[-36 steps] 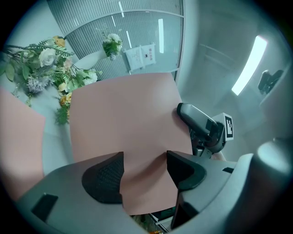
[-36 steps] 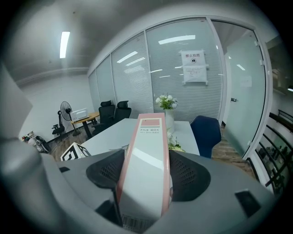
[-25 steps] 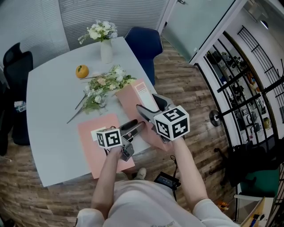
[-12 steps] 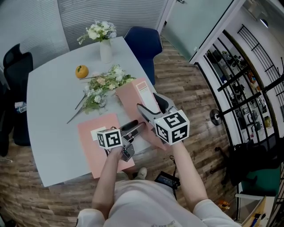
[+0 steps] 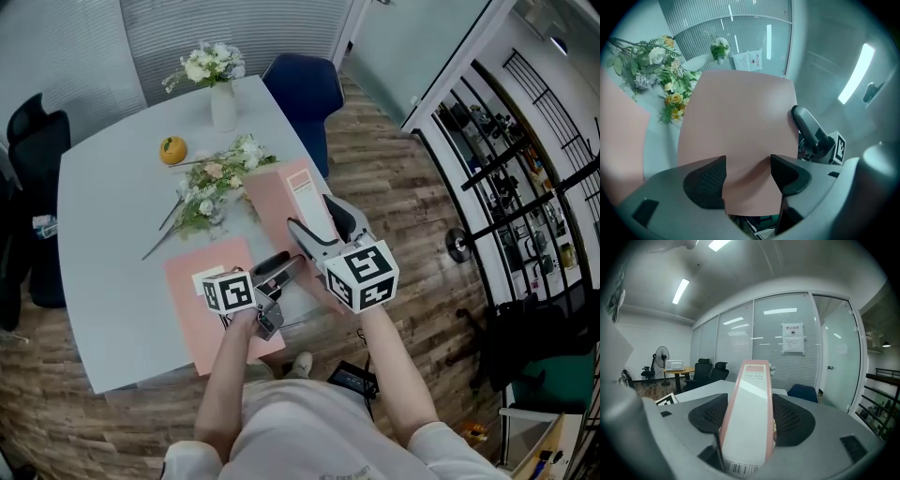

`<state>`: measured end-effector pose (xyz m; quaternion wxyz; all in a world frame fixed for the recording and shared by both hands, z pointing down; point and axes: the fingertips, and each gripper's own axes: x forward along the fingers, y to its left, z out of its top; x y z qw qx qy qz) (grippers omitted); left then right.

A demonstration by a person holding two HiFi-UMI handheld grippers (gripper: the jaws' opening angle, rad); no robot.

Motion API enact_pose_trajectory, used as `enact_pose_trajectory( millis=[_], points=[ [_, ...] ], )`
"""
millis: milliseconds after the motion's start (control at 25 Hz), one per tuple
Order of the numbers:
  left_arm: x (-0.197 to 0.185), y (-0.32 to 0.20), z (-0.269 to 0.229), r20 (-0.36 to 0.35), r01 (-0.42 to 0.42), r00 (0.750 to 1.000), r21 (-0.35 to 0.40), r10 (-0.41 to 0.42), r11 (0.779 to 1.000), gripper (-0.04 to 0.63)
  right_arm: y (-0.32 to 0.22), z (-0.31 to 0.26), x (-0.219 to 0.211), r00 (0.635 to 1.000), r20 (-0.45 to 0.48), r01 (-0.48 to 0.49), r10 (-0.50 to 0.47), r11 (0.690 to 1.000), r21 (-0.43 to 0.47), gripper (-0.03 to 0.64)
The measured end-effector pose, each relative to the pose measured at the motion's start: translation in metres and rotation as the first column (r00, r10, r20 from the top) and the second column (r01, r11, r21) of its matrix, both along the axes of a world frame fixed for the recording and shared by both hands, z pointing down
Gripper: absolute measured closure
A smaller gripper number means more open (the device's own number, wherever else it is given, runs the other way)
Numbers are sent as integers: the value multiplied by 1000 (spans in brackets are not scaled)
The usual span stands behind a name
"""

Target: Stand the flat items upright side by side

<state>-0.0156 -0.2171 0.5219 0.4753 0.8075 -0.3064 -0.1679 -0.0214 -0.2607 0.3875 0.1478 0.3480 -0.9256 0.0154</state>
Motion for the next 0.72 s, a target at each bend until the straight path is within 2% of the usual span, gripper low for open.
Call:
enact_pose_trajectory(
  millis=[200,440,720],
  points=[
    [-4,-2,8,9,13,1000,-7,-13,1000,308,1,-1,2,1000,26,-18,17,1000,25,304],
    [2,0,-3,-32,3,999,3,-3,1000,308,8,-6,11,996,84,-39,32,995,87,304],
    [4,0,0,-33,-2,999,-2,2,1000,308,14,-6,17,991,129,-41,23,990,134,304]
  ],
)
